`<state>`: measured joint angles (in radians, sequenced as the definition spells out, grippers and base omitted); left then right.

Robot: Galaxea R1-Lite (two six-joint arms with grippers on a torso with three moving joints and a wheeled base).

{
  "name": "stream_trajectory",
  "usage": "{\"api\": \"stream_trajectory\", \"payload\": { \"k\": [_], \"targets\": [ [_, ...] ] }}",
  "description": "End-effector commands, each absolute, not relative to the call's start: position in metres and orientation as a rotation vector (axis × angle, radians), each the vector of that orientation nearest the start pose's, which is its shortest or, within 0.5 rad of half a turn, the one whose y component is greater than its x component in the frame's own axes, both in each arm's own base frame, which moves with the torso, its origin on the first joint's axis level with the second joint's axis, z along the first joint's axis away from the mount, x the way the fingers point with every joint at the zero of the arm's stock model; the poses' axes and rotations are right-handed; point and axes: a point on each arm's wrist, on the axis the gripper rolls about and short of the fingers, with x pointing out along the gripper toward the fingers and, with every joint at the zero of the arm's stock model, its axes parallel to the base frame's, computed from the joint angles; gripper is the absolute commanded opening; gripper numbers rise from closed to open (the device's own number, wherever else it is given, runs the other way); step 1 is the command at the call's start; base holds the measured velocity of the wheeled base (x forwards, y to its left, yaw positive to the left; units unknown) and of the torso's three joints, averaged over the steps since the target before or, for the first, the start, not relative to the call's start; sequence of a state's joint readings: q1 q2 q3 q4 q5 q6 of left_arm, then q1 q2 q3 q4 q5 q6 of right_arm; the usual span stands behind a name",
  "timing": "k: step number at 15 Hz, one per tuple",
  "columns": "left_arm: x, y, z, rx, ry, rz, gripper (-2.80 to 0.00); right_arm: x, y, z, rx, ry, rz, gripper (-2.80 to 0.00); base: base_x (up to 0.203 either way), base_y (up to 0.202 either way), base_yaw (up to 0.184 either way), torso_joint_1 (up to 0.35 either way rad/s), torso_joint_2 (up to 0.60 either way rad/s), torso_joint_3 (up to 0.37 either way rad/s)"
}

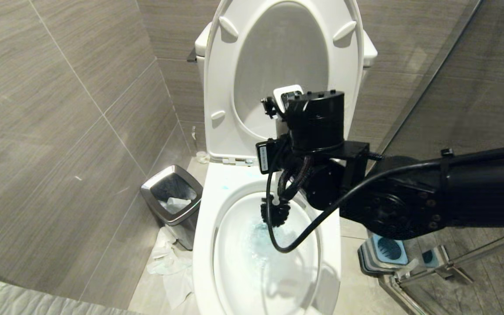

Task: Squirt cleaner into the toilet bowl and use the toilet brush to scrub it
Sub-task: Scrub the toilet bowl

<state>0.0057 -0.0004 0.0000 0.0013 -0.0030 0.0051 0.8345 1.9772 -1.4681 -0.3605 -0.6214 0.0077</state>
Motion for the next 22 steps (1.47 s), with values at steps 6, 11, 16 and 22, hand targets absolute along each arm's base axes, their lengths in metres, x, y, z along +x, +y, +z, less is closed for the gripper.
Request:
{"api": "stream_trajectory", "payload": {
  "k": [6, 11, 16, 22],
  "targets": [
    [-0.023, 0.000, 0.075, 0.005, 0.003, 0.003, -2.80, 0.240, 0.276, 0.289, -0.075, 0.089, 0.266, -2.80, 0.000, 0.000, 0.000, 0.000, 0.00, 0.000],
    [-0.023, 0.000, 0.075, 0.005, 0.003, 0.003, -2.80, 0.226, 0.284, 0.287, -0.094, 0.105, 0.304, -2.80, 0.000, 0.000, 0.000, 0.000, 0.00, 0.000],
    [-0.023, 0.000, 0.075, 0.006, 0.003, 0.003, -2.80, 0.226, 0.284, 0.286, -0.098, 0.109, 0.306, -2.80, 0.000, 0.000, 0.000, 0.000, 0.00, 0.000],
    [-0.023, 0.000, 0.075, 0.005, 0.003, 0.003, -2.80, 0.227, 0.285, 0.293, -0.103, 0.118, 0.307, -2.80, 0.000, 0.000, 0.000, 0.000, 0.00, 0.000]
  ]
}}
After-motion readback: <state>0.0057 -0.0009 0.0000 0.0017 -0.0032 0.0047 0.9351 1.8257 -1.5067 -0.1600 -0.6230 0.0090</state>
